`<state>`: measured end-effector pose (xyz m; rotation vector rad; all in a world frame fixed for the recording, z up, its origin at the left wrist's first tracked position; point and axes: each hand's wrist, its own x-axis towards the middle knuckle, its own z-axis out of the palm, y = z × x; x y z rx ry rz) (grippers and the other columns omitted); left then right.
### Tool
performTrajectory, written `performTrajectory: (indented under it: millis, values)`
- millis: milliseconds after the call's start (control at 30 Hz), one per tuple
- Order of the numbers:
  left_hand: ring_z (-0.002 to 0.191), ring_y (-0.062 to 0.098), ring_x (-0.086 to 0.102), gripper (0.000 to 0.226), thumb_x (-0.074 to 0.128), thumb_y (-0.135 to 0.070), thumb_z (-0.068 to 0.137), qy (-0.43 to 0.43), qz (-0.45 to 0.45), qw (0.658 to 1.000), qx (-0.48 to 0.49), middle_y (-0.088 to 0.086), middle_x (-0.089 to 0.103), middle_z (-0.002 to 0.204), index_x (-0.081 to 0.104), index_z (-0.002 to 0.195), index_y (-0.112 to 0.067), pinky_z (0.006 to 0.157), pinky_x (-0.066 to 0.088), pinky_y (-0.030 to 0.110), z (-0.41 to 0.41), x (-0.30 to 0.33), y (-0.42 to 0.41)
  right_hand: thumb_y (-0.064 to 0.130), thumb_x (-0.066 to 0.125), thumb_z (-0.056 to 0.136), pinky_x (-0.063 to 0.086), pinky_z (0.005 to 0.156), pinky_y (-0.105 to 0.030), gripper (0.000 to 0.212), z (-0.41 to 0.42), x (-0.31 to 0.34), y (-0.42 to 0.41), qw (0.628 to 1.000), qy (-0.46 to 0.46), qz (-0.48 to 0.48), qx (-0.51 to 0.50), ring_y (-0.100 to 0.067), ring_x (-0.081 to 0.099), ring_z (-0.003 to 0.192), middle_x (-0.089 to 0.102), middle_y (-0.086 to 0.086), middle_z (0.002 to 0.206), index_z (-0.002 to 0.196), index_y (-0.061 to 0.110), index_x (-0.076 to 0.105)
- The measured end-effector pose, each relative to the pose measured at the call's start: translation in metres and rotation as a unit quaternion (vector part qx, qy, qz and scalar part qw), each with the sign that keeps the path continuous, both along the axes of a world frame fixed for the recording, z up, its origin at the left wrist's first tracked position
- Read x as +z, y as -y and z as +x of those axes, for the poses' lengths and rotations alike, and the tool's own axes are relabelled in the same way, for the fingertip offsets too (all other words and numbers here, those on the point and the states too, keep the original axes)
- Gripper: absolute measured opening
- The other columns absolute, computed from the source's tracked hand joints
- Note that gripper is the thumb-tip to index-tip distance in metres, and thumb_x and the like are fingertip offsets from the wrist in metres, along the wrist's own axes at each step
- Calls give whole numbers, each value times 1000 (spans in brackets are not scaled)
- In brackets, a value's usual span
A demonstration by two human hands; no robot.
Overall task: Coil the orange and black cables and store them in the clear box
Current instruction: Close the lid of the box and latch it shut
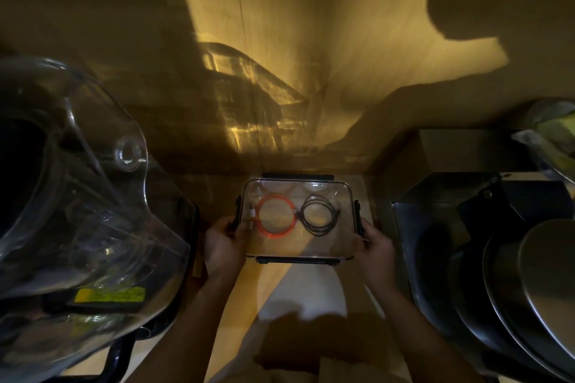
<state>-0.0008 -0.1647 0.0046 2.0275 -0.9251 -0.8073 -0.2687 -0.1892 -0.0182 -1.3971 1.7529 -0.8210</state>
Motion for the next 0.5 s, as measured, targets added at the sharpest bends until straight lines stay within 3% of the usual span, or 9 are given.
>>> performTrajectory:
  millis: [200,367,500]
  values:
    - [69,-5,50,9,66,-26,91,10,0,1000,-10,-17,55,76,62,99,-22,57,38,18,-4,4,-6,-2,55,91,53,72,-18,40,-3,1,-4,1000,8,2,1,-18,68,98,73,-5,109,127,15,63]
    - [79,11,60,22,65,-28,92,42,11,999,-25,-4,64,89,68,109,-15,59,40,18,-1,-6,-19,-4,55,90,57,76,-25,44,-8,0,-11,1000,13,5,-3,-18,69,99,73,-6,111,130,15,61]
    - [83,8,59,31,62,-36,93,44,27,998,-43,-7,64,97,65,119,-19,66,45,25,-1,-9,-27,0,55,92,50,70,-8,43,-9,3,-18,1000,-8,14,-3,-14,67,101,71,-4,114,132,15,59]
